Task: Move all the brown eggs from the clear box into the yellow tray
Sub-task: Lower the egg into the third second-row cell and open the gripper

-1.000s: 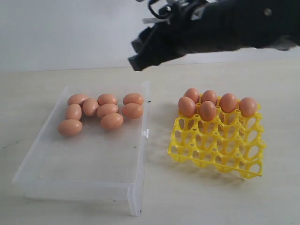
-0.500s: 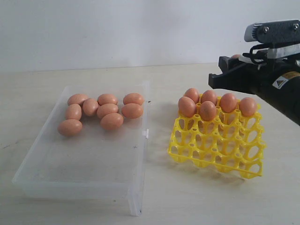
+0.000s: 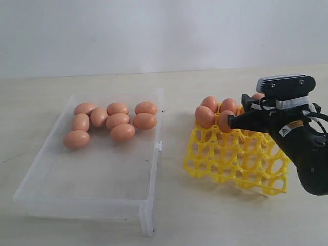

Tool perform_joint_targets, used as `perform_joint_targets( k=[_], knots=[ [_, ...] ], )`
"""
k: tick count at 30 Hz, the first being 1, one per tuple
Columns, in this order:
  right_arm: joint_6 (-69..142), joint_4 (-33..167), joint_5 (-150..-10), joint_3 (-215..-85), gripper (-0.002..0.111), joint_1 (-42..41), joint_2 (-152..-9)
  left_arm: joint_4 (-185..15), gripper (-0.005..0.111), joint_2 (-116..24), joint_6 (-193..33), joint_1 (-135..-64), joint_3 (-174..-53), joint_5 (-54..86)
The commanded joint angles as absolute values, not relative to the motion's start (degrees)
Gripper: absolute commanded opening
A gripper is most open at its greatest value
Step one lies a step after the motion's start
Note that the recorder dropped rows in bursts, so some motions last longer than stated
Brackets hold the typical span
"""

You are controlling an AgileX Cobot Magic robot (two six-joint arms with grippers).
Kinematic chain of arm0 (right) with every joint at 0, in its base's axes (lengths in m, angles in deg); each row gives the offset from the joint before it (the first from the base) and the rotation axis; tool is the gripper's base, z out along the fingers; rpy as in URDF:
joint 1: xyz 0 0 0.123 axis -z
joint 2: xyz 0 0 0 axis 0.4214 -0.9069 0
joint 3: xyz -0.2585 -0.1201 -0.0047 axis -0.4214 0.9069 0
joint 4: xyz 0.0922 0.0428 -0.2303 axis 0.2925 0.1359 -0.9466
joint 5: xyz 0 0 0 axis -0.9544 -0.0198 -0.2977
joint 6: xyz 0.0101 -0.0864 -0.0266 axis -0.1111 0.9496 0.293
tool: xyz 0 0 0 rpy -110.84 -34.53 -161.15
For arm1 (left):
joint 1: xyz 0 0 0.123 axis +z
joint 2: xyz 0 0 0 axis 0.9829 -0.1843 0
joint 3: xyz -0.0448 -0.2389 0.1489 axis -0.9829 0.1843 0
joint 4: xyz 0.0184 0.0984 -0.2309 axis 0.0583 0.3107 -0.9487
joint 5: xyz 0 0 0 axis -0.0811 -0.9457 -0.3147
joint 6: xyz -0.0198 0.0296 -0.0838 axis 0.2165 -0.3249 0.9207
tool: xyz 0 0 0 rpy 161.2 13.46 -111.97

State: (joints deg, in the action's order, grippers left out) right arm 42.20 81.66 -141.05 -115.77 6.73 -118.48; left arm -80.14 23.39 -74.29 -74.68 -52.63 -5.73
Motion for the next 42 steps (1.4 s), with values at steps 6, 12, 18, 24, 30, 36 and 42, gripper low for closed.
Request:
perform_joint_targets(
  k=[6, 12, 18, 24, 30, 36, 42],
  knots=[
    [38.3, 75.9, -144.5, -116.2, 0.0, 9.7, -120.4, -80.5, 0.0, 23.7, -74.2, -75.0, -52.9, -5.8],
    [38.3, 75.4, -145.4, -118.0, 0.0, 9.7, -124.4, -80.5, 0.0, 23.7, -74.2, -75.0, -52.9, -5.8],
    [38.3, 74.4, -145.3, -119.7, 0.0, 9.7, -126.8, -80.5, 0.0, 23.7, -74.2, -75.0, -52.9, -5.8],
    [38.1, 73.9, -145.1, -120.5, 0.0, 9.7, -128.6, -80.5, 0.0, 23.7, -74.2, -75.0, -52.9, -5.8],
    [38.1, 73.9, -145.0, -120.5, 0.0, 9.7, -128.7, -80.5, 0.0, 23.7, -74.2, -75.0, -52.9, -5.8],
    [38.1, 73.9, -145.0, -120.5, 0.0, 9.7, -128.7, -80.5, 0.0, 23.7, -74.2, -75.0, -52.9, -5.8],
    [38.1, 73.9, -145.0, -120.5, 0.0, 9.7, -128.7, -80.5, 0.0, 23.7, -74.2, -75.0, -52.9, -5.8]
  ],
)
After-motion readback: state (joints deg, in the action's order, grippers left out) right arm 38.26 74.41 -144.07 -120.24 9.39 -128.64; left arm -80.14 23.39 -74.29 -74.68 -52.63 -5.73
